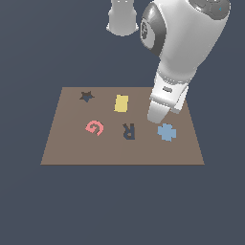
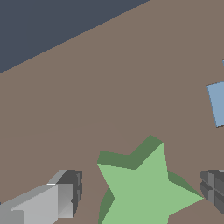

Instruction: Insert a designated object into the corresponding slot on a board.

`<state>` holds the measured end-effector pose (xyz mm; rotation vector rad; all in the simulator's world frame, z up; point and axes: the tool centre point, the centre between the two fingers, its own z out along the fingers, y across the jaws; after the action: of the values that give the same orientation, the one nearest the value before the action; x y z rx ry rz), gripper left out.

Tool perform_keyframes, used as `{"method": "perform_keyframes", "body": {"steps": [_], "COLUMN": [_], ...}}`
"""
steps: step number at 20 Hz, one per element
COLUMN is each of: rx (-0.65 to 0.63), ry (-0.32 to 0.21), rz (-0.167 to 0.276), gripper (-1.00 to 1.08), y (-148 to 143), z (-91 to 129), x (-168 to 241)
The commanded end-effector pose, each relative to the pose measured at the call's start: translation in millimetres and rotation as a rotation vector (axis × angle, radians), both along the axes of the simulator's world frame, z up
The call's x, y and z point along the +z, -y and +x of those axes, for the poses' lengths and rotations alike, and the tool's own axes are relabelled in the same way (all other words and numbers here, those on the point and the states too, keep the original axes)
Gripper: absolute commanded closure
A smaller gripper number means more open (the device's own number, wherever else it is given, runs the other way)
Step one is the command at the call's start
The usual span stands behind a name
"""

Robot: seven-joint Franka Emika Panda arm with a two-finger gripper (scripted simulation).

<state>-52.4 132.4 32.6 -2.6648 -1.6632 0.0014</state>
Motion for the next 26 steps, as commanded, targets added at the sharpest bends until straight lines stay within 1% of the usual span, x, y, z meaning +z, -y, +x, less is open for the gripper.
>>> {"method": "perform_keyframes", "body": {"steps": [1,2,19,22,26], "rx": [0.000,0.000,-0.005,-0.031,-0.099], "ry": [0.001,0.001,0.001,0.001,0.001], "rz": [0.000,0.000,0.000,0.000,0.000], "gripper": [-0.92,1.08,1.08,1.08,1.08], "y": [0,0,1,4,13], "z": [0,0,1,4,12], "x": [-3,-3,1,1,1]}}
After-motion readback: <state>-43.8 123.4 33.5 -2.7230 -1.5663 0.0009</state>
